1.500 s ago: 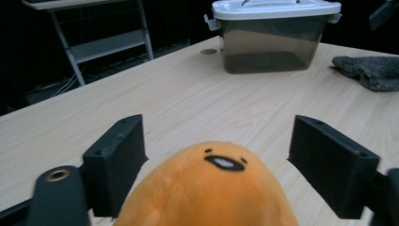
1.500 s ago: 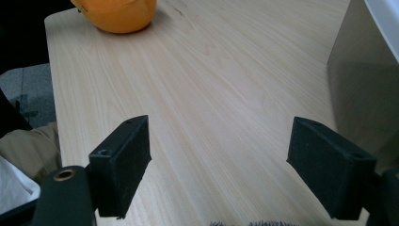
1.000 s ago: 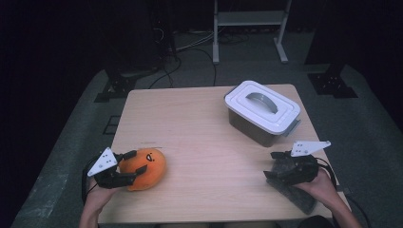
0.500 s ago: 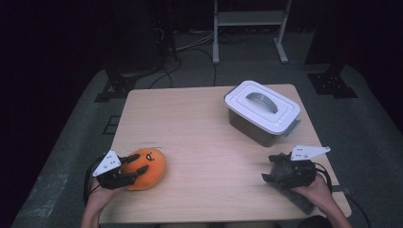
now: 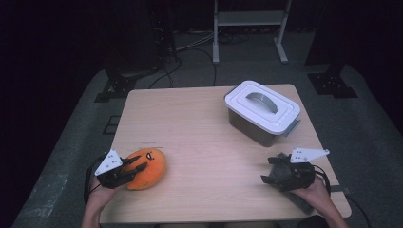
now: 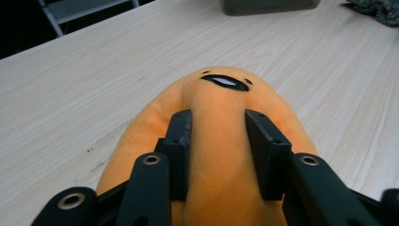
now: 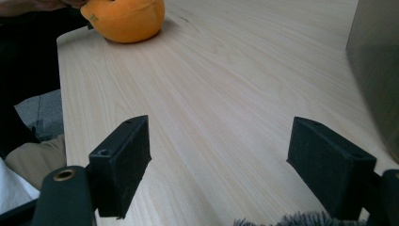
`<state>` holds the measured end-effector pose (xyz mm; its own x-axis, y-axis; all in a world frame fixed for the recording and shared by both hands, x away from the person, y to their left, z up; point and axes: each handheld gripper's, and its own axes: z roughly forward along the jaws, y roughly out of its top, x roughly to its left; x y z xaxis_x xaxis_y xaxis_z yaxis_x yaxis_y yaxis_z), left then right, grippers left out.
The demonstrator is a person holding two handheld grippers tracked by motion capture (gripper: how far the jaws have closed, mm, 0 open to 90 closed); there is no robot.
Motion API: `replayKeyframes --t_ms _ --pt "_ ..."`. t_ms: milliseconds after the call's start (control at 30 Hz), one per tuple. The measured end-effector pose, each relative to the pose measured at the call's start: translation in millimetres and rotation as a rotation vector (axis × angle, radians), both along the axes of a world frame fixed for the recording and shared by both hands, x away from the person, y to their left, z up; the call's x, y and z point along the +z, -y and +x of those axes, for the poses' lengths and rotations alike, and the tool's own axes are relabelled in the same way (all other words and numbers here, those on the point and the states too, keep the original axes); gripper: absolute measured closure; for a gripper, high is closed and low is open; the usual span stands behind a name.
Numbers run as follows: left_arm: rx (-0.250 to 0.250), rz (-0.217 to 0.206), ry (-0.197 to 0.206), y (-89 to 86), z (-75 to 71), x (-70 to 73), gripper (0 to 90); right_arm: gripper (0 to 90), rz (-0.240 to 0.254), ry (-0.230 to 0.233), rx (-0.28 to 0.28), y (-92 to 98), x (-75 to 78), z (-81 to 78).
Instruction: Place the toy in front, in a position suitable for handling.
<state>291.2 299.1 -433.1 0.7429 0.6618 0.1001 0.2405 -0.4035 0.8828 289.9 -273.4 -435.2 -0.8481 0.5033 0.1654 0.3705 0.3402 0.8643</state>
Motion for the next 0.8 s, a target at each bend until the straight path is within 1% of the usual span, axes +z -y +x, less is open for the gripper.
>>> replayKeyframes --t_ms 33,133,233,367,467,633,767,800 --pt "-0.003 0.005 0.005 0.2 0.1 0.2 65.0 20.2 -0.001 0.000 0.001 0.2 -1.1 0.1" --pt "-0.003 -0.001 0.008 0.7 0.4 0.8 66.2 20.2 -0.005 0.000 0.001 0.3 -1.4 -0.7" --pt "-0.003 -0.013 0.009 0.9 0.0 1.7 67.1 20.2 0.004 0.003 -0.001 1.2 -0.7 -1.8" --pt "-0.002 -0.018 0.014 0.8 -0.9 4.4 67.7 20.2 0.008 -0.005 0.001 1.6 -2.0 -1.9" --pt "0.002 -0.030 0.013 0.4 -0.5 5.0 68.3 20.3 0.003 -0.008 0.007 0.6 -2.9 -1.7" --pt "0.001 -0.036 0.019 1.7 -0.9 7.4 68.6 20.3 -0.008 -0.010 0.013 -0.8 -3.9 -1.8" --pt "0.003 -0.038 0.012 2.6 -0.7 8.6 68.6 20.3 -0.012 -0.011 0.013 -1.5 -4.2 -2.0" --pt "0.011 -0.045 0.006 2.6 -0.3 10.0 68.7 20.3 -0.012 -0.012 0.014 -1.9 -4.3 -1.9"
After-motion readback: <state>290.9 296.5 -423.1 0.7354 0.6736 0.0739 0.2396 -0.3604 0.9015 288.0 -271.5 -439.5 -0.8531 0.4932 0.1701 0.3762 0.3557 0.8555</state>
